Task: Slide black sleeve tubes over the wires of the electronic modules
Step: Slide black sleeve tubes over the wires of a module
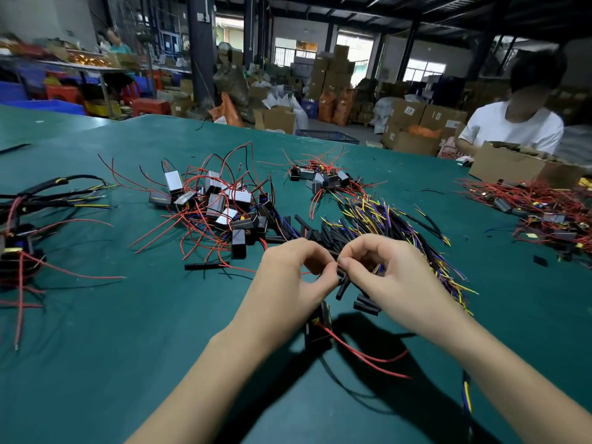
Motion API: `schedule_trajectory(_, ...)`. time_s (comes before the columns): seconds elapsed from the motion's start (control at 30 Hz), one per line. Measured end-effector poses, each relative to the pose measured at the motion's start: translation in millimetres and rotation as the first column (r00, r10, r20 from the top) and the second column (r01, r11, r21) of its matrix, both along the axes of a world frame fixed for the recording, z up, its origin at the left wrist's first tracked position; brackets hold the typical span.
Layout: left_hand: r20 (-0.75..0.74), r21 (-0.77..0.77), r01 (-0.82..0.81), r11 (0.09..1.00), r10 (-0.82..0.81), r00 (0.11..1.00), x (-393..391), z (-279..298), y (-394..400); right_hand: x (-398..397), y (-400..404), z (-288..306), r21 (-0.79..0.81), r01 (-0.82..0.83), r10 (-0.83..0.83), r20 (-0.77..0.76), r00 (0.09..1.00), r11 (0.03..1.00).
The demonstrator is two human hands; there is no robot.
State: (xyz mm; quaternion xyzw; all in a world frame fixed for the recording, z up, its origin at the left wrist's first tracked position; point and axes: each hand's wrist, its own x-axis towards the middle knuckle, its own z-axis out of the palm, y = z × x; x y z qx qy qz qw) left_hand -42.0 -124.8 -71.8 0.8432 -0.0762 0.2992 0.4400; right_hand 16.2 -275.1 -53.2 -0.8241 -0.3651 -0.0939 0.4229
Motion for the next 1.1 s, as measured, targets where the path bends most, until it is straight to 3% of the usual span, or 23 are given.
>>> schedule_trajectory(0.07, -0.121, -0.169, 0.071, 0.983, -0.092, 0.988, 1, 3, 0, 1, -6, 5, -0.126, -0.062, 0.097, 0.304, 0.948, 0.99)
schedule_trajectory(0.13, -0.207, -0.316, 0.133, 0.939, -0.206, 0.956, 2, 3, 1, 4, -11, 8, -0.282, -0.027, 0.196, 0.591, 0.783, 0.959)
schedule_trajectory(0.2, -0.242, -0.406, 0.164, 0.899, -0.279, 0.929, 3, 2, 0, 10, -17, 8, -0.359, 0.014, 0.265, 0.713, 0.649, 0.933)
schedule_trajectory(0.23, -0.244, -0.423, 0.159, 0.892, -0.281, 0.928, 2, 1, -1, 10, -17, 7, -0.367, 0.008, 0.265, 0.688, 0.676, 0.93)
schedule_trajectory(0.27, -0.239, -0.425, 0.142, 0.894, -0.263, 0.935, 2, 0, -2, 8, -17, 8, -0.35, -0.032, 0.248, 0.594, 0.765, 0.936)
schedule_trajectory(0.33, -0.202, -0.408, 0.102, 0.907, -0.199, 0.959, 2, -1, -4, 3, -16, 10, -0.152, -0.162, 0.19, 0.192, 0.963, 0.975)
schedule_trajectory(0.4, -0.133, -0.347, 0.076, 0.935, -0.129, 0.983, 1, 0, -5, 3, -17, 17, 0.049, -0.129, 0.136, -0.214, 0.967, 0.99)
schedule_trajectory(0.43, -0.093, -0.299, 0.063, 0.952, -0.094, 0.991, 0, 0, -6, 5, -19, 21, 0.033, -0.091, 0.096, -0.301, 0.949, 0.995)
schedule_trajectory(0.63, 0.099, -0.036, 0.013, 0.999, -0.009, 0.995, -4, -4, -8, 9, -15, 42, -0.254, -0.108, 0.0, -0.392, 0.92, 0.961)
schedule_trajectory(0.9, 0.115, 0.065, -0.021, 0.998, 0.013, 0.993, -4, -8, -8, 13, -13, 50, -0.359, -0.221, 0.038, -0.453, 0.891, 0.907)
schedule_trajectory(0.97, 0.096, 0.052, 0.0, 0.999, -0.005, 0.995, -3, -7, -8, 13, -13, 51, -0.395, -0.225, 0.064, -0.381, 0.923, 0.891)
schedule_trajectory(1.0, 0.082, 0.036, 0.023, 0.999, -0.026, 0.996, -2, -6, -8, 12, -13, 50, -0.418, -0.214, 0.108, -0.263, 0.959, 0.883)
schedule_trajectory(1.07, 0.026, -0.025, 0.094, 0.995, -0.093, 0.995, 0, -5, -7, 10, -15, 44, -0.517, -0.147, 0.247, 0.13, 0.96, 0.843)
schedule_trajectory(1.1, -0.028, -0.067, 0.14, 0.988, -0.142, 0.989, 1, -4, -5, 7, -16, 42, -0.592, -0.075, 0.326, 0.329, 0.886, 0.802)
